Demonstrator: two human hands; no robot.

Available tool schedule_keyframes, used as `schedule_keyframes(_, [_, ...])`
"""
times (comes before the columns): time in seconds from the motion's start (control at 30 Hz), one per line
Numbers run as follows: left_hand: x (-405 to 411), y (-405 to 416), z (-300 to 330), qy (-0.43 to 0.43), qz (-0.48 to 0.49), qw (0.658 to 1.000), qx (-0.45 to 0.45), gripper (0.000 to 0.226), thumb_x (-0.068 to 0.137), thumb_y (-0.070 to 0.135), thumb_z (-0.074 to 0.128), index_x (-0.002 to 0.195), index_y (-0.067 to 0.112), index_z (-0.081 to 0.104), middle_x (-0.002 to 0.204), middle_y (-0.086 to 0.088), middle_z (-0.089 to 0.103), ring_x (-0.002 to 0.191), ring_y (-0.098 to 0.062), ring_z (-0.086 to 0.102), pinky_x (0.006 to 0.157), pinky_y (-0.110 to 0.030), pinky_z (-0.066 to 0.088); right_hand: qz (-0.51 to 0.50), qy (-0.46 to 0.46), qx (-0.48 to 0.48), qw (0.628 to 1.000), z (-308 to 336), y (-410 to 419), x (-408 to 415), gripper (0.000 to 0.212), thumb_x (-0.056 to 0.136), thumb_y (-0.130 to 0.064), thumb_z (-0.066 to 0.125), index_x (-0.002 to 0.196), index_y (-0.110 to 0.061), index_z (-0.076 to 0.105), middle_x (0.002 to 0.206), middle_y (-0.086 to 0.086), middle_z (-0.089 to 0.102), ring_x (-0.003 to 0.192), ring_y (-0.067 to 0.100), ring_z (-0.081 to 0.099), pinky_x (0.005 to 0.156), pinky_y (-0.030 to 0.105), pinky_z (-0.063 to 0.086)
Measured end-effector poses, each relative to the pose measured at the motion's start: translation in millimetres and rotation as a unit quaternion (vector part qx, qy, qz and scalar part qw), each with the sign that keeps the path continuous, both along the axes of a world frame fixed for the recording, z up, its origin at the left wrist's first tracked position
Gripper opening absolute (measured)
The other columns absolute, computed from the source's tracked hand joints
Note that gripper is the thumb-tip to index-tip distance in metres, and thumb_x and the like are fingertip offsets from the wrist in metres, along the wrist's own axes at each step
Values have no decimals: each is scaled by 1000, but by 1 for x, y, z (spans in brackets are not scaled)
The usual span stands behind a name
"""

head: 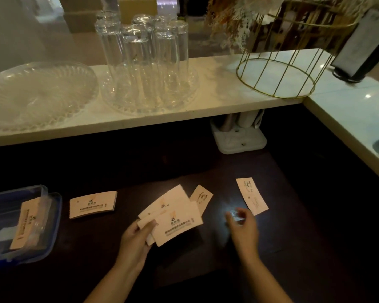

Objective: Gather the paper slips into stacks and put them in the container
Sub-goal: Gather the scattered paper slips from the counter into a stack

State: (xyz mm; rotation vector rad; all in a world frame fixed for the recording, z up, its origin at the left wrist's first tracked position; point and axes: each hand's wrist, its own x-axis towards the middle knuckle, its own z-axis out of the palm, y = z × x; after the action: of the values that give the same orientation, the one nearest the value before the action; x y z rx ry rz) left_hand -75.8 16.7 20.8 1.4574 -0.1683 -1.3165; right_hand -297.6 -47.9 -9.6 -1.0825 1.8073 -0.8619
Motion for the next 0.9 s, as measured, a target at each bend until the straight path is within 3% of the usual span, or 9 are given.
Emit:
schedule_keyframes(0.07, [3,3,-3,-6,12,1000,11,16,84,-1,54,95,10,60,92,-13,66,87,-27,63,63,-38,57,-18,157,-27,987,-5,-24,-37,41,80,-19,69,115,-4,54,117,21,57,111,37,48,94,47,43])
schedule_keyframes(0.13, [6,5,-5,-4,24,999,24,19,84,-1,54,98,11,58,93,-13,65,88,-28,62,66,-39,51,11,251,3,968,-9,-47,-65,50,81,-21,68,123,-1,49,126,25,52,116,41,42,95,47,38])
schedule_keyframes(0.37, [6,3,-11,17,33,999,39,16,85,4,54,94,16,59,95,-12,65,89,-26,62,66,-38,50,137,404,90,900,-18,-85,-64,70,71,-50,71,120,-6,46,122,18,51,114,36,46,86,44,47])
schedule_keyframes(0.47, [8,1,-11,19,50,998,33,16,86,4,53,94,15,60,93,-11,66,88,-24,62,65,-36,48,176,435,42,882,-26,-81,-51,55,80,-41,64,118,-5,46,118,19,54,108,35,49,80,43,49])
schedule_keyframes(0.6, [11,-1,-12,37,73,996,29,22,85,3,54,106,11,58,96,-12,65,90,-24,62,67,-36,49,270,496,-25,825,-30,-72,-49,32,91,-25,44,115,-5,48,112,17,62,97,33,58,73,39,49])
schedule_keyframes(0.67, [12,-2,-12,48,82,995,32,22,85,3,54,106,10,58,98,-13,65,92,-24,62,67,-36,50,288,486,-66,822,-29,-64,-53,26,91,-21,43,110,-6,53,105,15,66,87,33,62,66,37,48])
schedule_keyframes(0.73, [12,-4,-12,55,85,994,33,19,85,3,54,101,12,59,98,-12,65,92,-24,62,67,-36,50,262,428,-95,860,-27,-55,-57,21,91,-18,47,105,-7,58,91,16,70,77,35,64,59,36,45])
schedule_keyframes(0.83, [12,-8,-10,63,81,994,28,17,86,3,53,97,14,60,99,-13,65,94,-25,62,69,-37,51,157,222,-77,959,-18,-43,-54,13,88,-10,54,97,-8,64,83,14,71,69,28,64,60,33,47])
schedule_keyframes(0.9, [11,-10,-8,66,82,994,23,18,86,3,53,98,14,60,100,-13,65,95,-25,62,70,-37,51,110,54,-47,991,-8,-36,-43,15,85,-1,57,95,-8,65,87,10,70,72,19,63,61,31,52])
